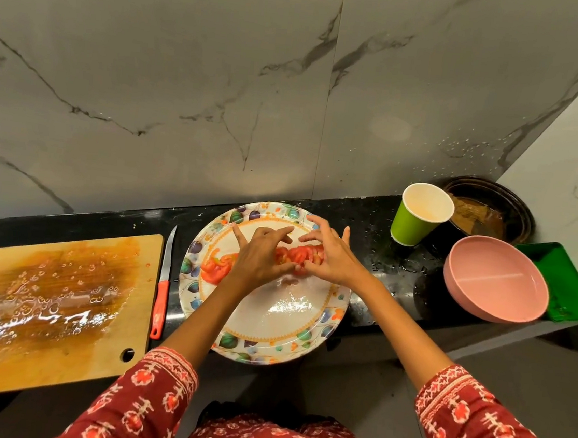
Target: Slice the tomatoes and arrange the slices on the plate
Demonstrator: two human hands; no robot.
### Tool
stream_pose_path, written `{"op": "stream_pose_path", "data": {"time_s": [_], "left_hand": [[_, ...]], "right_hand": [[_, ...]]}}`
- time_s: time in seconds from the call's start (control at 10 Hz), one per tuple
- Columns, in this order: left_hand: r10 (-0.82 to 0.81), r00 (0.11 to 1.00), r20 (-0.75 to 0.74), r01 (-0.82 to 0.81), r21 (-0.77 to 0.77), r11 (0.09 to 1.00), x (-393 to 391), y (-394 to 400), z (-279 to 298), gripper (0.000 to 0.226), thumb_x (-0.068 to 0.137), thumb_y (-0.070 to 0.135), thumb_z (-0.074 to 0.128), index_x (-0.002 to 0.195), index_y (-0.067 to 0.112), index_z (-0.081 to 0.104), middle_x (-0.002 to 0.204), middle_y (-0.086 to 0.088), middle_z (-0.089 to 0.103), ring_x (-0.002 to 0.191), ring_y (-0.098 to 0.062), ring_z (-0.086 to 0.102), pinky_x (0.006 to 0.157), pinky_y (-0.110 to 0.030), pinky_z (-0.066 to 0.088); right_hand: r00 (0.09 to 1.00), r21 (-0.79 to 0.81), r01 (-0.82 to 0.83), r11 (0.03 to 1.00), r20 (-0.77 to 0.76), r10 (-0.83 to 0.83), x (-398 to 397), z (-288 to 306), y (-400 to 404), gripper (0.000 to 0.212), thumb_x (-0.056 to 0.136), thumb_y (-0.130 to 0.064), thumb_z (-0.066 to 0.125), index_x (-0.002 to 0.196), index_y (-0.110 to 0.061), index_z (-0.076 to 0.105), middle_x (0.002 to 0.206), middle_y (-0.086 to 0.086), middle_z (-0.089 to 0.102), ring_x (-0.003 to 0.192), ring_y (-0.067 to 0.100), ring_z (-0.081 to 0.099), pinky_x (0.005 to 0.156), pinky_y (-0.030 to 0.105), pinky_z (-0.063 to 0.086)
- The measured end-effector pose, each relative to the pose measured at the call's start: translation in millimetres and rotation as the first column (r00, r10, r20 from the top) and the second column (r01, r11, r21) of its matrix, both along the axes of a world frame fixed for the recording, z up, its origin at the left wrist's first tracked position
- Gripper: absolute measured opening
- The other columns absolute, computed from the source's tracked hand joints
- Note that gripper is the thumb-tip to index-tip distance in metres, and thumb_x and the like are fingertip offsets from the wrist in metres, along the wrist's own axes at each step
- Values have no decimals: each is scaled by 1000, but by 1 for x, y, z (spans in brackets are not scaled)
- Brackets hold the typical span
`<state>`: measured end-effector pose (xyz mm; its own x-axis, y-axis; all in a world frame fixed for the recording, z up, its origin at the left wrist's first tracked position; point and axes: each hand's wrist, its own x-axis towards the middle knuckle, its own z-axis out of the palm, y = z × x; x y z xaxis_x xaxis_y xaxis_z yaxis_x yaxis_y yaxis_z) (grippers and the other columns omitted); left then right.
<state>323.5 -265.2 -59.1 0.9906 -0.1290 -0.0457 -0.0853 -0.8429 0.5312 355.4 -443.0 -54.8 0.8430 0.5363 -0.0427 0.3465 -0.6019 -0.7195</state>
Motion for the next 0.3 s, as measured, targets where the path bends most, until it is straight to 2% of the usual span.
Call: {"op": "stream_pose_path", "data": {"time_s": [0.1,0.2,0.3], "left_hand": [[26,997,66,-22,-58,998,-6,4,-4,65,82,44,64,138,20,40,132,-3,54,128,-23,38,109,-60,19],[132,981,140,-122,-76,990,-22,10,-4,55,86,40,59,134,17,45,136,-8,49,130,-26,38,111,-64,4],[211,942,261,-187,-115,976,-37,19,-12,49,89,41,48,129,13,49,133,-9,50,128,-26,40,112,-61,3]], "right_hand": [[979,165,193,967,29,-200,0,-5,-6,64,71,-22,53,133,-16,36,119,2,58,120,18,42,116,53,11],[901,301,371,879,114,-419,-5,-6,-7,50,74,-1,47,123,-8,50,118,9,57,113,20,47,100,39,41],[811,368,474,800,173,-559,-11,-4,-6,45,76,-4,42,119,-4,54,117,13,57,112,20,47,92,20,36]]}}
